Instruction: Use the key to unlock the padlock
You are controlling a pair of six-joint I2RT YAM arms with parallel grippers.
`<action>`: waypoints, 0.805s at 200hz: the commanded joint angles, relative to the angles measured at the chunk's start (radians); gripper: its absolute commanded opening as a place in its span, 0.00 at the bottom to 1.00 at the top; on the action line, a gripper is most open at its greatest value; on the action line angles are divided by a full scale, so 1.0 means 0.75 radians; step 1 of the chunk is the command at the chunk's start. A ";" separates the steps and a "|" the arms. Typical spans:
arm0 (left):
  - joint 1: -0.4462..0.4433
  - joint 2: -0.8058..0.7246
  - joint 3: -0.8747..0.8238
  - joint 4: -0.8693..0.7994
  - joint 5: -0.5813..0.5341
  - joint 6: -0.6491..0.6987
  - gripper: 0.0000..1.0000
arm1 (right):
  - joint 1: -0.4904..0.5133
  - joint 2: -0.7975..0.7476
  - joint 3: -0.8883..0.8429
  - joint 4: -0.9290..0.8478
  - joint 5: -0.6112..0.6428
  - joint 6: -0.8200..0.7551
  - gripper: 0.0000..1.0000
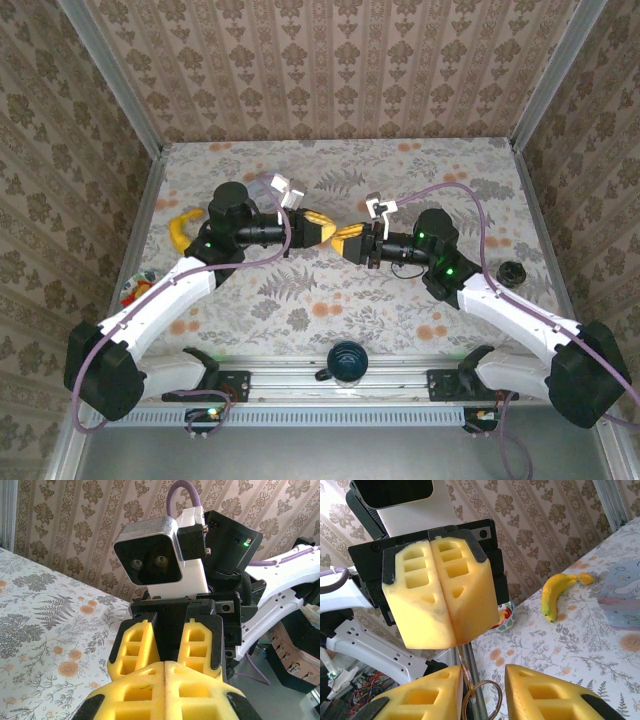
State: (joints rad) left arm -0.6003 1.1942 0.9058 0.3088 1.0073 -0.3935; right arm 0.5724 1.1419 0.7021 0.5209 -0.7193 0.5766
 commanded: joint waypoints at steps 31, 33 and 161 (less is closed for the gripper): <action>0.009 0.001 -0.013 0.055 0.048 -0.023 0.00 | 0.008 0.009 0.050 0.050 -0.033 0.008 0.21; 0.009 0.001 -0.013 0.055 0.048 -0.024 0.00 | 0.008 0.010 0.050 0.050 -0.033 0.007 0.21; 0.085 -0.003 -0.057 0.265 -0.093 -0.263 0.49 | 0.008 -0.071 0.027 -0.119 0.061 -0.060 0.00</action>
State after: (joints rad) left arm -0.5713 1.2026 0.8738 0.4225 0.9981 -0.5140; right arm 0.5743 1.1282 0.7059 0.5022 -0.7204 0.5705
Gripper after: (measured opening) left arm 0.346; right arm 0.062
